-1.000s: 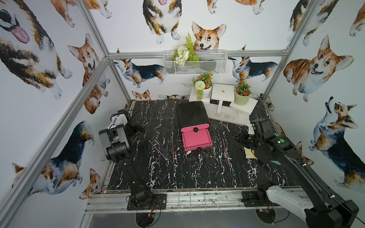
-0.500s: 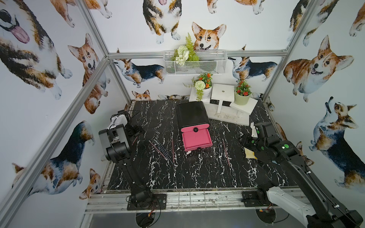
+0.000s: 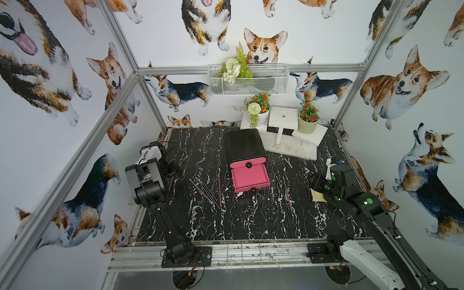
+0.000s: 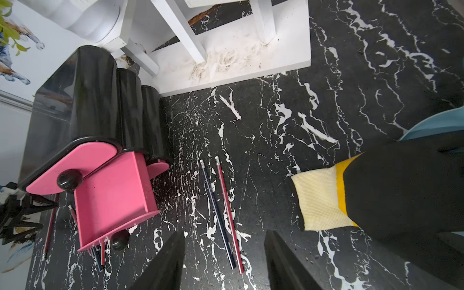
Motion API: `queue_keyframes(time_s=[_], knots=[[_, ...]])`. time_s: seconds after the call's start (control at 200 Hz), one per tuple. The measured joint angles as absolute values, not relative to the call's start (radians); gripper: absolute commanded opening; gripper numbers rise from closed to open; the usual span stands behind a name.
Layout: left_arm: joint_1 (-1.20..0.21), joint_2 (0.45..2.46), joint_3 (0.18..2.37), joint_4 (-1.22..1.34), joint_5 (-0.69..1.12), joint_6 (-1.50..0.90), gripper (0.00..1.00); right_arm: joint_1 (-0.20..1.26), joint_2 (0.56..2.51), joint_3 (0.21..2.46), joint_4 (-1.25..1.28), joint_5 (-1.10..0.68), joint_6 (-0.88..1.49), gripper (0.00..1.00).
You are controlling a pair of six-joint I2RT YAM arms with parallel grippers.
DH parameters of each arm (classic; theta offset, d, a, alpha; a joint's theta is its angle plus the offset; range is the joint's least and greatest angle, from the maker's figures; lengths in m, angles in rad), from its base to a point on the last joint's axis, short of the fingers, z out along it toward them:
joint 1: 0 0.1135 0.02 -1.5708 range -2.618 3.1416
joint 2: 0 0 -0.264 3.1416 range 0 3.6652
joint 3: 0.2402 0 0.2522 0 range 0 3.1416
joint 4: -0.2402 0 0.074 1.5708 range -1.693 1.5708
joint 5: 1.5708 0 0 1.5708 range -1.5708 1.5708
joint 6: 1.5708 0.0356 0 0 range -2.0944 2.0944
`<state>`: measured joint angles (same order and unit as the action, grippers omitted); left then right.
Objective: Please place the pencils in the drawer according to their color
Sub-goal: Pick up the pencil from the center of the board.
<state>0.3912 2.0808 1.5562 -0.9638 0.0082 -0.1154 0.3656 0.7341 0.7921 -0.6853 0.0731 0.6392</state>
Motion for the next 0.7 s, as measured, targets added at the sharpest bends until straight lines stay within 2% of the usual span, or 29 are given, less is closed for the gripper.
queue_keyframes(time_s=[0.245,0.325,0.495,0.611,0.696], knots=[[0.391,2.092,1.551,-0.976,0.006,-0.098,0.76,0.366,0.752,0.792,-0.677,0.121,0.617,0.59],[0.39,2.092,1.522,-0.999,-0.03,-0.099,0.67,0.366,0.76,0.797,-0.675,0.13,0.606,0.6],[0.386,2.082,1.47,-1.009,-0.042,-0.093,0.45,0.366,0.757,0.811,-0.665,0.134,0.601,0.6],[0.385,2.083,1.461,-1.007,-0.014,-0.079,0.19,0.366,0.756,0.831,-0.659,0.146,0.597,0.6],[0.382,2.085,1.459,-1.026,-0.009,-0.064,0.07,0.366,0.755,0.837,-0.655,0.157,0.594,0.6]])
